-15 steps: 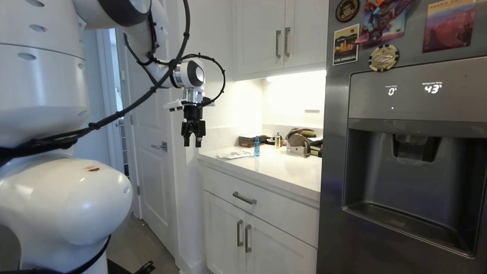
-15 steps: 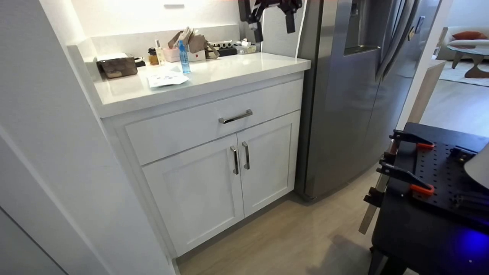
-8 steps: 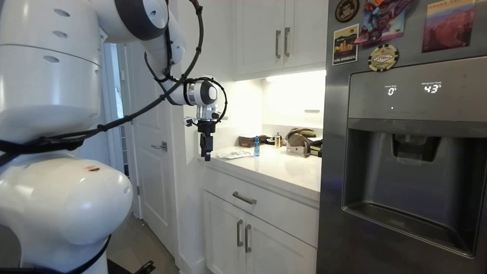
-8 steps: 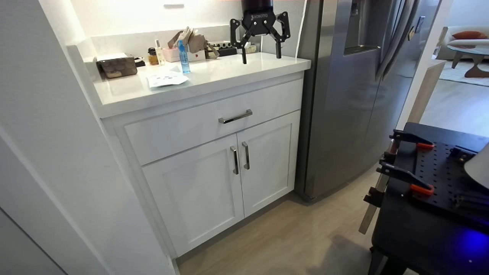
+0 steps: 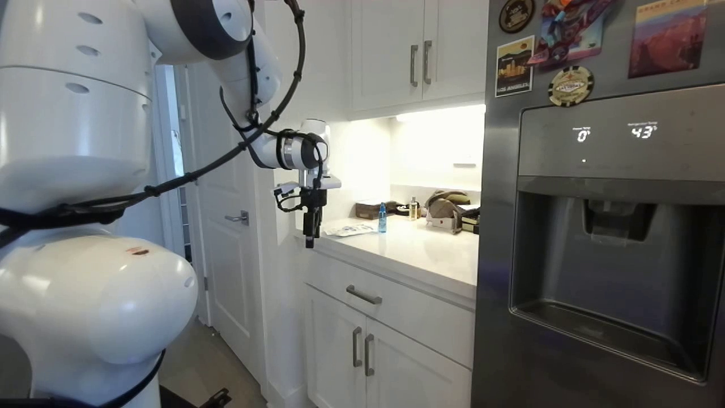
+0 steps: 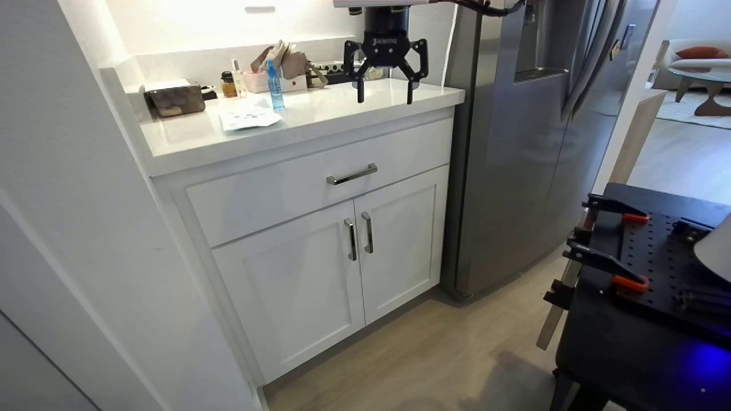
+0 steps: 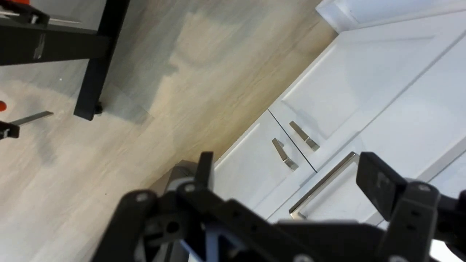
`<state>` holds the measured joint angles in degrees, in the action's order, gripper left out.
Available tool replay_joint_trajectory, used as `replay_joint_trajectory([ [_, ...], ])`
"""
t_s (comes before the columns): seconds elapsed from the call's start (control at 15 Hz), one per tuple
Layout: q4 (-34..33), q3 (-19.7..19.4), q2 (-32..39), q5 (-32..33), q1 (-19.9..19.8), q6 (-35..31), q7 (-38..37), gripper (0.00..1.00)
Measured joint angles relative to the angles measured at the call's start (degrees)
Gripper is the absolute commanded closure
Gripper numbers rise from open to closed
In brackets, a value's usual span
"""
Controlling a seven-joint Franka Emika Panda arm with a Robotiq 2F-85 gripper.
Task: Open the drawer
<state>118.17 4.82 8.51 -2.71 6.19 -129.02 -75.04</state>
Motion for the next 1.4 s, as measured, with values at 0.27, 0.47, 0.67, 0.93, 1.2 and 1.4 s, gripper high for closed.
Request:
replay_joint_trajectory([
  [0.27, 3.41, -0.33, 0.32, 1.74, 1.0, -9.79, -12.98, 0.0],
  [0.47, 4.88, -1.76, 1.37, 8.15, 2.5, -16.23, -25.64, 0.0],
  [0.67, 5.16, -5.2, 2.9, 18.8, 4.27, -19.44, -39.63, 0.0],
  [0.93, 5.13, -8.3, 5.41, 28.47, 5.48, -19.62, -53.2, 0.0],
  [1.2, 5.07, -8.35, 9.32, 28.62, 6.21, -19.65, -57.04, 0.0],
  [1.4, 4.7, -8.41, 11.72, 28.62, 6.9, -19.94, -57.98, 0.0],
])
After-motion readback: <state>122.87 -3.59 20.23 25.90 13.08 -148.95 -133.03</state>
